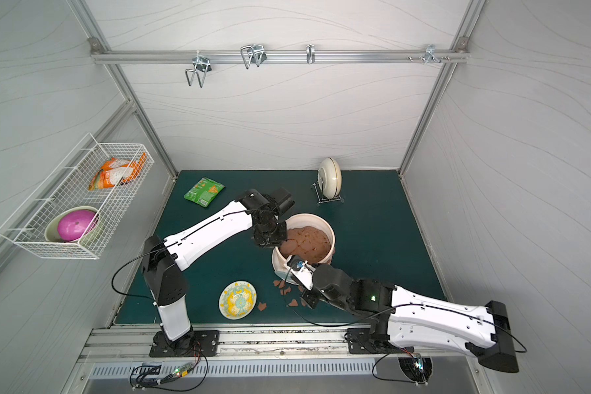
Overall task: Scrub the dried mud off the ceramic pot
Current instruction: Brush off the soil from the pot.
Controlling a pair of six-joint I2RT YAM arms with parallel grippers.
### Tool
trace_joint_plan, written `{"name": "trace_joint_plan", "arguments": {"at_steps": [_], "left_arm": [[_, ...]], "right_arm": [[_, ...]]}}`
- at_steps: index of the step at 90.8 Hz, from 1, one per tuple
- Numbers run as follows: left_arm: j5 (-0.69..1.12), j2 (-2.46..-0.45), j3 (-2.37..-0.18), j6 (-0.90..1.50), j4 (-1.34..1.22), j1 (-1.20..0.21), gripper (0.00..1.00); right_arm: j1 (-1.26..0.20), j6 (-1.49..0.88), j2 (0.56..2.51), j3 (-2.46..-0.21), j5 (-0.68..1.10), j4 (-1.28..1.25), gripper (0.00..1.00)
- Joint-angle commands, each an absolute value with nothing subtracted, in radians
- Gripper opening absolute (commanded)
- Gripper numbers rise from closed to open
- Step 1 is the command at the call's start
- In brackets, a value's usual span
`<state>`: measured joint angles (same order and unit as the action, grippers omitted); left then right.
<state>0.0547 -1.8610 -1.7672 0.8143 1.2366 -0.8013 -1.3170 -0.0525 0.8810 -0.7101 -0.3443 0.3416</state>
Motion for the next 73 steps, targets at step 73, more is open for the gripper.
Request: {"name": "trace_joint_plan", "arguments": {"at_steps": [73], "left_arm": [[0.091,-1.949,-1.808,0.614,1.158,-0.817,0.10]], "right_arm": [[-1.346,-0.159,0.770,-0.696,-0.311,0.480,0.00]]}}
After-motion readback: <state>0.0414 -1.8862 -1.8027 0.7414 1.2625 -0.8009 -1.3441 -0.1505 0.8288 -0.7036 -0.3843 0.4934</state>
